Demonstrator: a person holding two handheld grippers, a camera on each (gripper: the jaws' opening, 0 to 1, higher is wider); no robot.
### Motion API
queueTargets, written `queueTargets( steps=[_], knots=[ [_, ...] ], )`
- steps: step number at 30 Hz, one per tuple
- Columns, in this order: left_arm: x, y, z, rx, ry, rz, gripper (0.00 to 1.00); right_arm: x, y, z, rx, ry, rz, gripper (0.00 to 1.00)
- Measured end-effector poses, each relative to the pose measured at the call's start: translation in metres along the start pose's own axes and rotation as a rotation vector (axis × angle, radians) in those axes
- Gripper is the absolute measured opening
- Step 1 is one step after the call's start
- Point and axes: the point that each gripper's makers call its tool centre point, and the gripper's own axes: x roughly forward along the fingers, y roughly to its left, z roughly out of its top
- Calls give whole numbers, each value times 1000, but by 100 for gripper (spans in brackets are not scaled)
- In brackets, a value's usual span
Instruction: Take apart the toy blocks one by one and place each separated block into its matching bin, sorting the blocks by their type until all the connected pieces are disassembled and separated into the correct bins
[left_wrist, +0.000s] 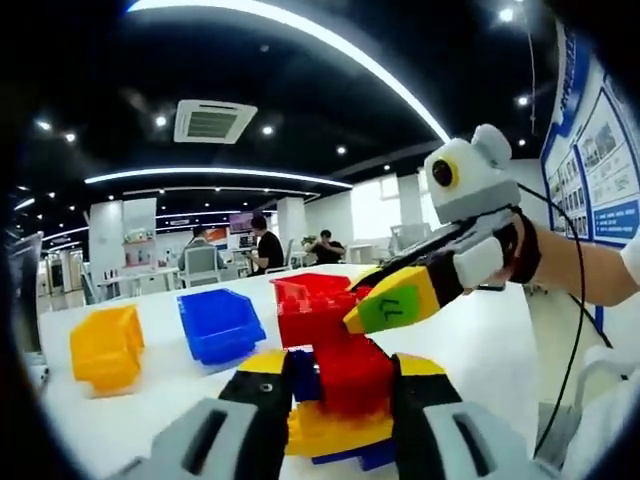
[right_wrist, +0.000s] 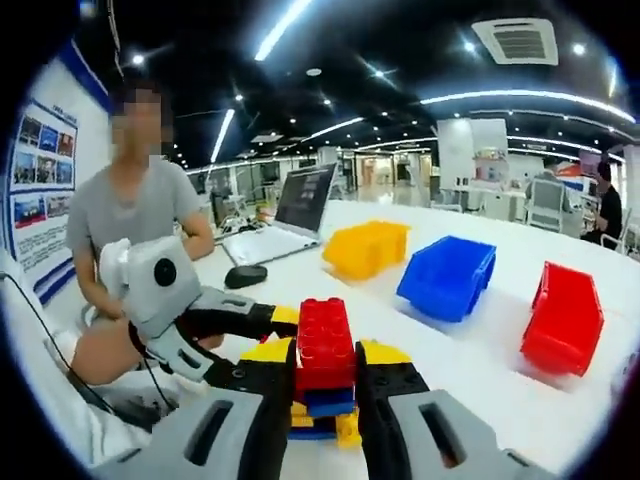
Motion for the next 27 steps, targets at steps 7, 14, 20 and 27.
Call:
queueTargets(
  steps=[7,14,20,27],
  knots=[
    [3,-3,1,6,5,2,40,5,8,9,35,-53,39,24],
    [-3,-2,0,7,2,-8,40,-11,-7,28,8,-90,-26,25],
    [-4,-4,0,3,-3,-10,40,-29,-61,35,49,-101,-216,25],
    [-8,0,1,-12,-20,-9,40,-47,-132,49,78,-118,-398,25]
  ],
)
